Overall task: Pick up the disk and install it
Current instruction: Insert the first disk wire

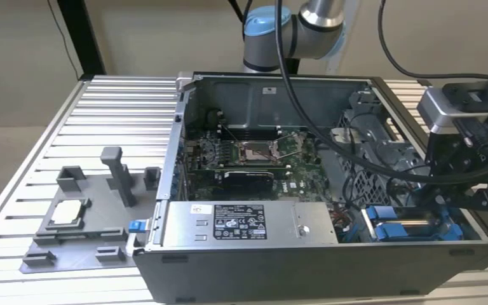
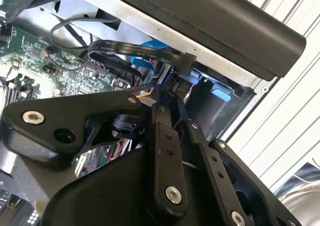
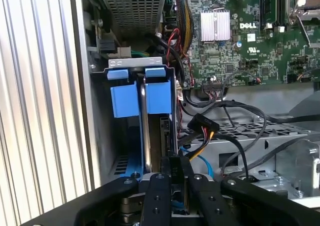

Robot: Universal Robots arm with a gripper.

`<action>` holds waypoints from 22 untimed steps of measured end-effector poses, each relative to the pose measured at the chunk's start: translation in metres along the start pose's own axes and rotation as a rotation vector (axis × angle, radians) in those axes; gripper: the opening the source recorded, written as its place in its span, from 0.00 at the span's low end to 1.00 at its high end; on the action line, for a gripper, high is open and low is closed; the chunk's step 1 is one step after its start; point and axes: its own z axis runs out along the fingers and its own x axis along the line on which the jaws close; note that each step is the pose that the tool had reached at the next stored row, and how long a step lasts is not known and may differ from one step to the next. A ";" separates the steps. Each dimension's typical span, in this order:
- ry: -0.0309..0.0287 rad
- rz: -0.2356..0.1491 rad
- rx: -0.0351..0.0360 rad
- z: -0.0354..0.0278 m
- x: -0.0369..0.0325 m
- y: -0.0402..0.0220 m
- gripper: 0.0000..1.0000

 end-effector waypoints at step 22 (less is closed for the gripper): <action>0.0011 0.001 -0.0101 0.0044 0.0002 -0.0019 0.00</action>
